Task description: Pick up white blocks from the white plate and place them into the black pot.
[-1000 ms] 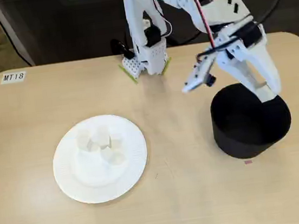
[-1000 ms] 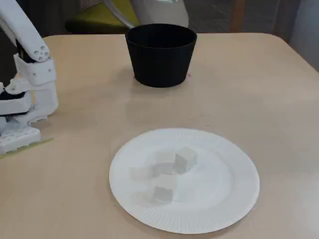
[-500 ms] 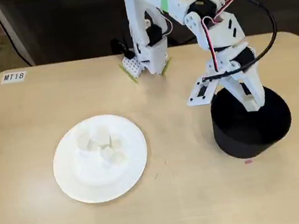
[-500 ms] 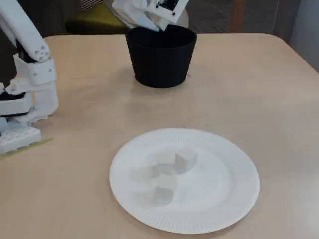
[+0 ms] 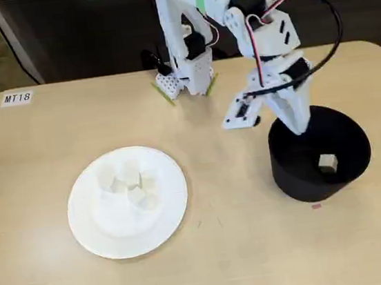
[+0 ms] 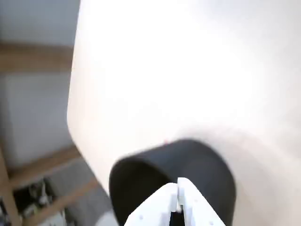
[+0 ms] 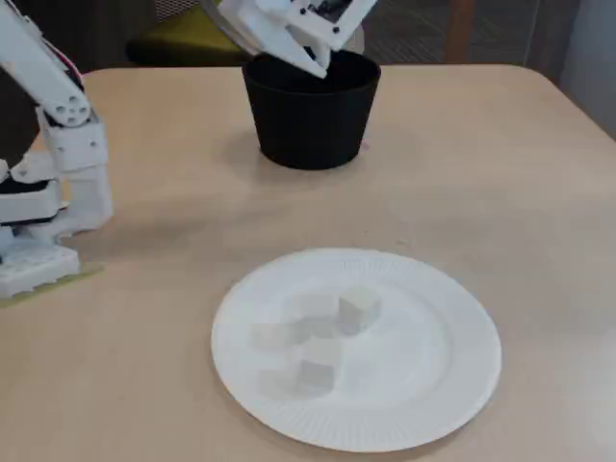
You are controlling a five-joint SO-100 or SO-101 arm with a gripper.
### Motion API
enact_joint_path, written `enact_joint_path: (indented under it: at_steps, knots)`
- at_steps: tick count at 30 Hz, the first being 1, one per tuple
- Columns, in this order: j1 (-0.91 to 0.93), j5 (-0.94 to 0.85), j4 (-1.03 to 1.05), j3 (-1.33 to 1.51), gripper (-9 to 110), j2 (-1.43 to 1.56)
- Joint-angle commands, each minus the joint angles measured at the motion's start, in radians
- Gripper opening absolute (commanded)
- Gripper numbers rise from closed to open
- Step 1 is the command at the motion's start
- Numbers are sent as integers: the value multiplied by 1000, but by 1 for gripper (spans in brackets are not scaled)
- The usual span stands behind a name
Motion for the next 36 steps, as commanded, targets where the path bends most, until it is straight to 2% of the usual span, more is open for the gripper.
enact_joint_path:
  at_steps: [1, 6, 10, 18, 27, 36]
  knots:
    - [327, 3, 143, -92, -2, 38]
    - [723, 21, 265, -121, -2, -55]
    - [874, 69, 291, -138, -2, -147]
    - [928, -34, 491, -408, 23, -514]
    - [959, -63, 543, -672, 28, -795]
    - [959, -75, 529, -772, 28, -968]
